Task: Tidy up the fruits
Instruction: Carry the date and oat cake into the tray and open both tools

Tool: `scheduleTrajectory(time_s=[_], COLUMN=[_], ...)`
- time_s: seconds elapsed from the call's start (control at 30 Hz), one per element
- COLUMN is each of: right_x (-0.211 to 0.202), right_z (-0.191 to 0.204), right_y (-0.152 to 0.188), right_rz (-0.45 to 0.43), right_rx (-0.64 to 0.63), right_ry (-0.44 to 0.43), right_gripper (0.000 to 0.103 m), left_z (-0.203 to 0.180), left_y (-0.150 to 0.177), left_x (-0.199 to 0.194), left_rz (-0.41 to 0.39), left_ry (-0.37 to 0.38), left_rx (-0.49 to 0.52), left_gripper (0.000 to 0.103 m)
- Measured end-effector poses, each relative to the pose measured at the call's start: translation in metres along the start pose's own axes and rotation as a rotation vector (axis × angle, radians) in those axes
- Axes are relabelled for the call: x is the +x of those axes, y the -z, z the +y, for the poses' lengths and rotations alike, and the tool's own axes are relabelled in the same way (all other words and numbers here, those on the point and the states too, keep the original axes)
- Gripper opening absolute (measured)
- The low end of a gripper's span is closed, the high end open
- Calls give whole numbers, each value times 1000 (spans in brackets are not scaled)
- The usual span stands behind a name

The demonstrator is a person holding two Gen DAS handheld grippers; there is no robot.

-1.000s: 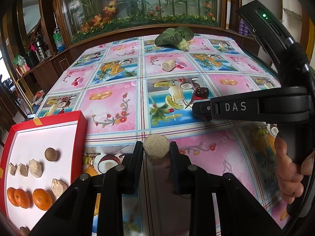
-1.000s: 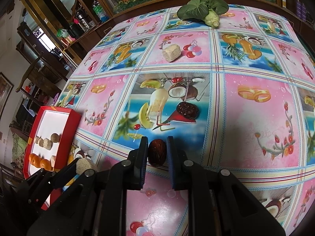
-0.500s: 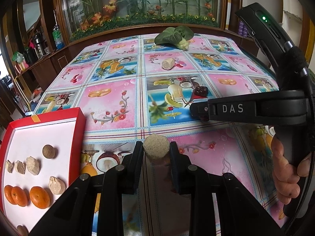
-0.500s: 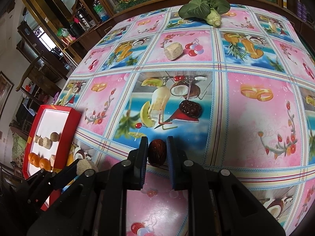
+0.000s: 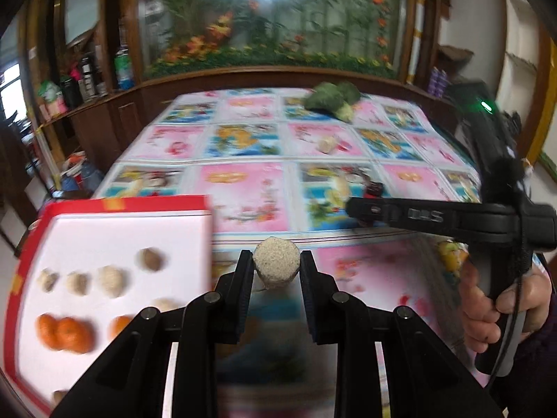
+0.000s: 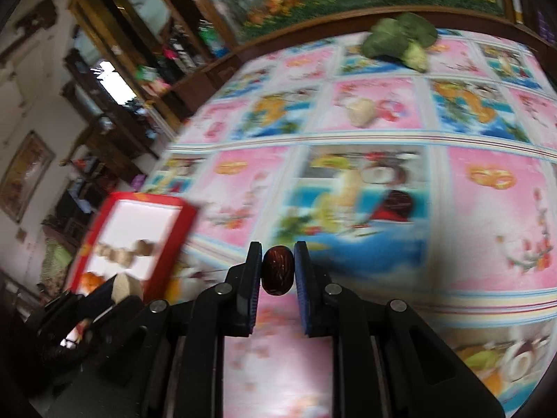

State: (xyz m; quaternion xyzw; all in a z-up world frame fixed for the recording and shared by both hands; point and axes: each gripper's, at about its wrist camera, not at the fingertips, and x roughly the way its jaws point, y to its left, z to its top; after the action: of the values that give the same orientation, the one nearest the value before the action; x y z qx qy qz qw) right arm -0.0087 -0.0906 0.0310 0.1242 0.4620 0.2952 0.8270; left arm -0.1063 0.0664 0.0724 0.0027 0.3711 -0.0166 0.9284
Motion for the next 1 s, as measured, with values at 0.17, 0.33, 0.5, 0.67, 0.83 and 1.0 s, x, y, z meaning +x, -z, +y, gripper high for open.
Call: scheduleTrajectory(time_s=[0.17, 0.33, 0.5, 0.67, 0.83, 1.0], right_x=[0, 9, 32, 50, 63, 77], right_z=[53, 117, 166, 195, 208, 215], right_y=[18, 40, 62, 77, 83, 85], right_rz=[-10, 18, 103, 149, 176, 206], right_rx=[-47, -148, -225, -285, -332, -353], right_ry=[-199, -325, -372, -345, -297, -267], right_gripper=[21, 21, 21, 21, 21, 21], left_z=[69, 126, 170, 183, 189, 194], left_y=[14, 34, 59, 70, 77, 81], left_x=[-32, -57, -60, -49, -43, -41], left_rz=[-27, -46, -18, 15, 31, 52], left_ry=[-118, -252, -333, -339, -305, -308], left_rx=[-106, -189, -274, -300, -322, -333], left_gripper=[26, 26, 26, 26, 26, 26])
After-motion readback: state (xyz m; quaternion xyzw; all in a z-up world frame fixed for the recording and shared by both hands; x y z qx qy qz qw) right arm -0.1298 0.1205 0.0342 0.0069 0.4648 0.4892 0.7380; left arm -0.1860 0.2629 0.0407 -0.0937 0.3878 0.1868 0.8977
